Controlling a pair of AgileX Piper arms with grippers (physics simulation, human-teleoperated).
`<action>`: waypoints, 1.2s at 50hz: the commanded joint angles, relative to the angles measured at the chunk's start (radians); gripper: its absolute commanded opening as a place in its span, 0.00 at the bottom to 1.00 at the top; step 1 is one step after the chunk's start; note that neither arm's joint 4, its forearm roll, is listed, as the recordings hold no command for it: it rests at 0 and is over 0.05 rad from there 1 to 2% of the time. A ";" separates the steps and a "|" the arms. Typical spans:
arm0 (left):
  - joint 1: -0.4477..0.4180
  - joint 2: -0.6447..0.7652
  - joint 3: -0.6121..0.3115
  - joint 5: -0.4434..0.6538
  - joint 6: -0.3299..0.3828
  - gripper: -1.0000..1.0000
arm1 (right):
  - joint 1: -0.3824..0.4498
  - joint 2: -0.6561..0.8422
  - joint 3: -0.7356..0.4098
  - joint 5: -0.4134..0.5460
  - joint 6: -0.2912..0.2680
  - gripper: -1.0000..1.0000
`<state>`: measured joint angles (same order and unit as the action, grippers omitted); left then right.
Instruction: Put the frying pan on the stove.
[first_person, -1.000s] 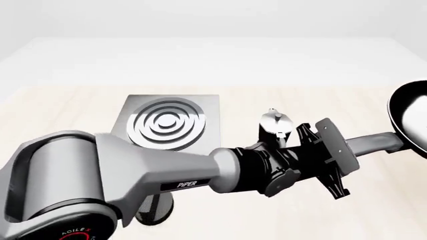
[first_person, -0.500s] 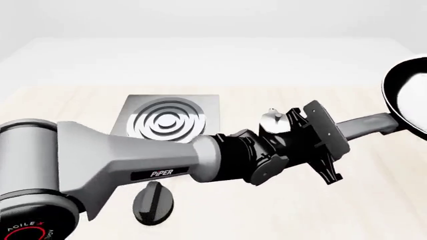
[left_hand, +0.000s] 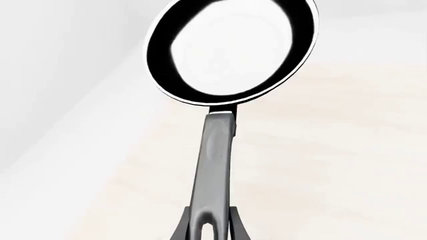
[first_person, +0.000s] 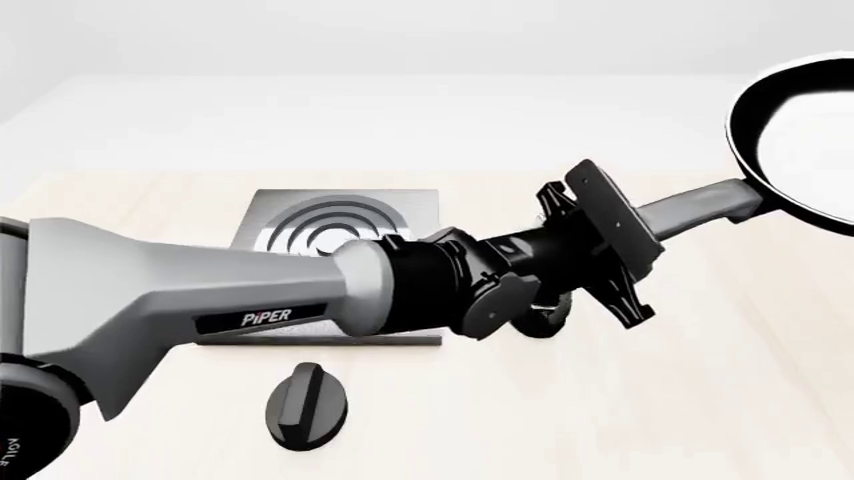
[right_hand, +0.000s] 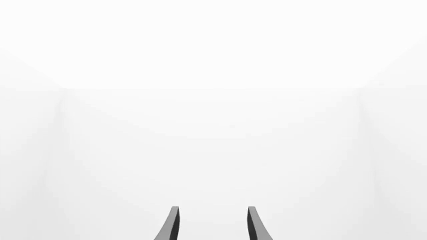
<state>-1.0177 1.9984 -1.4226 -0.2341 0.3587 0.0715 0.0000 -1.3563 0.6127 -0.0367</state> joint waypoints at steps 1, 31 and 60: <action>0.034 -0.071 0.008 -0.011 -0.050 0.00 | -0.004 0.000 0.001 0.000 -0.005 1.00; 0.136 -0.181 0.100 -0.031 -0.038 0.00 | -0.004 0.000 0.004 0.002 -0.022 1.00; 0.229 -0.215 0.143 -0.052 -0.019 0.00 | -0.001 0.000 0.012 0.007 -0.041 1.00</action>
<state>-0.8167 1.8034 -1.2575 -0.2746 0.3816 0.0685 0.0000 -1.3473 0.6179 -0.0729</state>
